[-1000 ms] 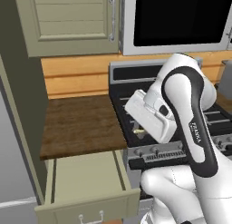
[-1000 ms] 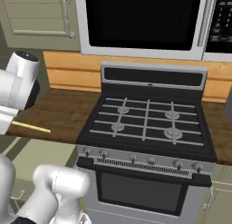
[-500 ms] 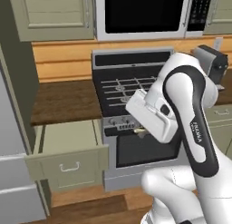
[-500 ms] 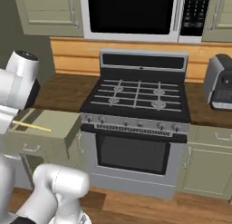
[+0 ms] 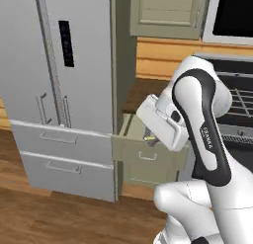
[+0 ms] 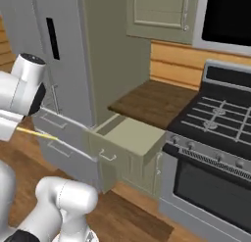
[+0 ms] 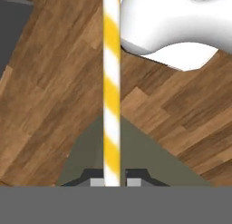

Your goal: Take a straw from the drawer in front and place it inside the glass cup on the dining counter.

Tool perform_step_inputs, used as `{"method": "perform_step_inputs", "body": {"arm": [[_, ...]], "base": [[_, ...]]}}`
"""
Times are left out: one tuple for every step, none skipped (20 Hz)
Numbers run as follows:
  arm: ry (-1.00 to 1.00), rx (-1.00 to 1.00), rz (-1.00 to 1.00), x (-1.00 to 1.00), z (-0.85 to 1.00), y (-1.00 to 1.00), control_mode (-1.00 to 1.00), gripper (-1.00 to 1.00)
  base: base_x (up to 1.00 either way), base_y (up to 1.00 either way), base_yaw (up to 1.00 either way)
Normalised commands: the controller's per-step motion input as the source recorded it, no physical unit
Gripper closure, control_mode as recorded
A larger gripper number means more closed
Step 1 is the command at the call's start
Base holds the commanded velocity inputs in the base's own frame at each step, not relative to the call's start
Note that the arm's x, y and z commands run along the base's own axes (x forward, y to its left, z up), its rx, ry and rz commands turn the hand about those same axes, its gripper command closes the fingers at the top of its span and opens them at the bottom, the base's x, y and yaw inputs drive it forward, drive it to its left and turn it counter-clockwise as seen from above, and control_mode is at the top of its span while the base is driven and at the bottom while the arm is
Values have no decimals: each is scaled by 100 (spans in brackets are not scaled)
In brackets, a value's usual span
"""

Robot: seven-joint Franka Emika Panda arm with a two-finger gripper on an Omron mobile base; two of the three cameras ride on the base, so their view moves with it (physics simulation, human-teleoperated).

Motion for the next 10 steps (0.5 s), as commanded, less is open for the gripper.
{"method": "perform_step_inputs", "body": {"arm": [[0,0,0,0,0,0,100,100],[0,0,0,0,0,0,100,100],[0,0,0,0,0,0,100,100],[0,0,0,0,0,0,100,100],[0,0,0,0,0,0,100,100],[0,0,0,0,0,0,100,100],[0,0,0,0,0,0,100,100],[0,0,0,0,0,0,100,100],[0,0,0,0,0,0,100,100],[0,0,0,0,0,0,100,100]], "base": [[25,48,77],[31,36,76],[37,35,75],[48,38,73],[54,39,71],[57,40,69],[78,43,62],[86,45,59],[95,39,58],[100,33,56]]}}
